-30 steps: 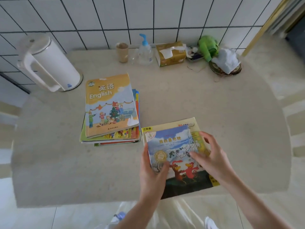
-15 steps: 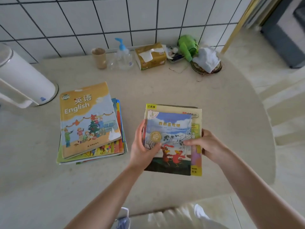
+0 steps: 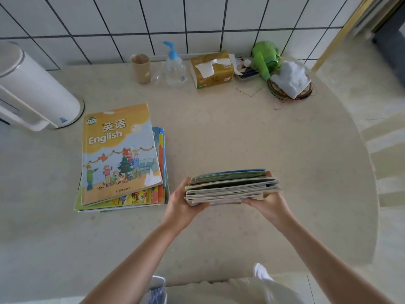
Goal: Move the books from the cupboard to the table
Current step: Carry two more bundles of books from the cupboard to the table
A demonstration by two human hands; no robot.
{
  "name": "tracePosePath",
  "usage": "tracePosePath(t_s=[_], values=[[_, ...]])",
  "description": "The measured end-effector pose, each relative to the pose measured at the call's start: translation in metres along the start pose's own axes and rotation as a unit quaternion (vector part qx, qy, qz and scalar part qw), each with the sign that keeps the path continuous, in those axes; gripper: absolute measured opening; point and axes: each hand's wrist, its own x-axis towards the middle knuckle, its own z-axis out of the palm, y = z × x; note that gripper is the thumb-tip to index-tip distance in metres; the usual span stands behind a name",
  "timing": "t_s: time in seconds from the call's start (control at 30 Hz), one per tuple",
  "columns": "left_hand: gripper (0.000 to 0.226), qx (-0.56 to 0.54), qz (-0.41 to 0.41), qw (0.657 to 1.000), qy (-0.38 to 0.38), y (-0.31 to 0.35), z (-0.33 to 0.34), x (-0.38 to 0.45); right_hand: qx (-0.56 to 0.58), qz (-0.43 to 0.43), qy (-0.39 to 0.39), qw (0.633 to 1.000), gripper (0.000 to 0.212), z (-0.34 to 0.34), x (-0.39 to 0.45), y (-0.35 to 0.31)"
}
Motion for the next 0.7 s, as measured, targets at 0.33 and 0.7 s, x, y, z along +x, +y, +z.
tracePosePath(t_s=[0.33,0.7], values=[[0.068,-0.01,-0.105,0.994,-0.017,-0.035,0.009,0.001,-0.019,0.042,-0.098,0.994,0.068,-0.008,0.01,0.035],[0.062,-0.009,-0.148,0.986,-0.08,-0.027,0.002,0.023,-0.007,0.106,-0.111,0.988,0.041,-0.004,0.04,0.023]])
